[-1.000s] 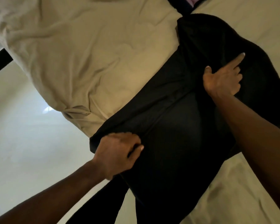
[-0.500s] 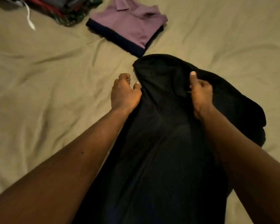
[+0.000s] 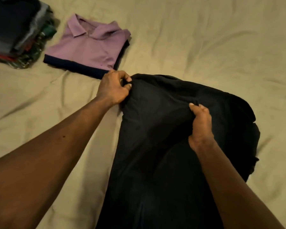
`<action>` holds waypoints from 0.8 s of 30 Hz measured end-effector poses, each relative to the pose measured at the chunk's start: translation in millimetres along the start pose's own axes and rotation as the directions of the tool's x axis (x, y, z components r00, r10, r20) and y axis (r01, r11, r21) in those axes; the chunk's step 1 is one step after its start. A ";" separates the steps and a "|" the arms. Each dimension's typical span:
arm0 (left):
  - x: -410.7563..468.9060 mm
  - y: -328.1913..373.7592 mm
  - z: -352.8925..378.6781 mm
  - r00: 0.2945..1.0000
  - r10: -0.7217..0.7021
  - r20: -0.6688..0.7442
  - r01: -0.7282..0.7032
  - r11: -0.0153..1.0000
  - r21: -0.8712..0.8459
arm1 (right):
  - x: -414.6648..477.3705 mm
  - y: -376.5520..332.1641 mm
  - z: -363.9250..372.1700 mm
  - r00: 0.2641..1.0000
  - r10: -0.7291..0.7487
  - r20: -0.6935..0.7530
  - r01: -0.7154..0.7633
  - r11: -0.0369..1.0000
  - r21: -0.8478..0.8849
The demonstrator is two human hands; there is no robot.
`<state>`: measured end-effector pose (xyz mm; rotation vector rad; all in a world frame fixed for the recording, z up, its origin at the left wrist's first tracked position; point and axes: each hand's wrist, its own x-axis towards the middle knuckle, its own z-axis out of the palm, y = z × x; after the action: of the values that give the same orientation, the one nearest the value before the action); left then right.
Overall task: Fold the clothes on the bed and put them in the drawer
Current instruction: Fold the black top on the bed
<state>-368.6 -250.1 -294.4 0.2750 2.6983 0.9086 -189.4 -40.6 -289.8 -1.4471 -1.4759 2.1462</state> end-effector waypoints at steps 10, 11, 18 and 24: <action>25.1 13.7 0.9 0.995 -0.029 -0.097 0.044 0.987 0.157 | -10.5 -16.4 -7.6 0.999 -0.051 0.002 0.050 0.970 -0.237; 13.2 16.0 3.4 0.987 -0.011 -0.160 0.038 0.985 0.166 | -14.7 -17.2 -7.2 0.998 -0.062 0.026 0.067 0.958 -0.280; -85.2 30.5 17.1 0.987 0.070 0.147 -0.033 0.970 -0.240 | -22.7 -30.9 -4.5 0.972 -0.207 -0.114 0.091 0.774 -0.627; -145.6 59.7 29.6 0.867 0.017 0.498 0.277 0.814 -0.510 | -48.8 -61.5 38.1 0.973 0.185 0.138 -0.140 0.949 -0.284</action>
<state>-216.5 -225.4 -250.9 0.1464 1.8563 1.3402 -215.9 -62.9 -209.7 -1.5622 -1.8338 2.2771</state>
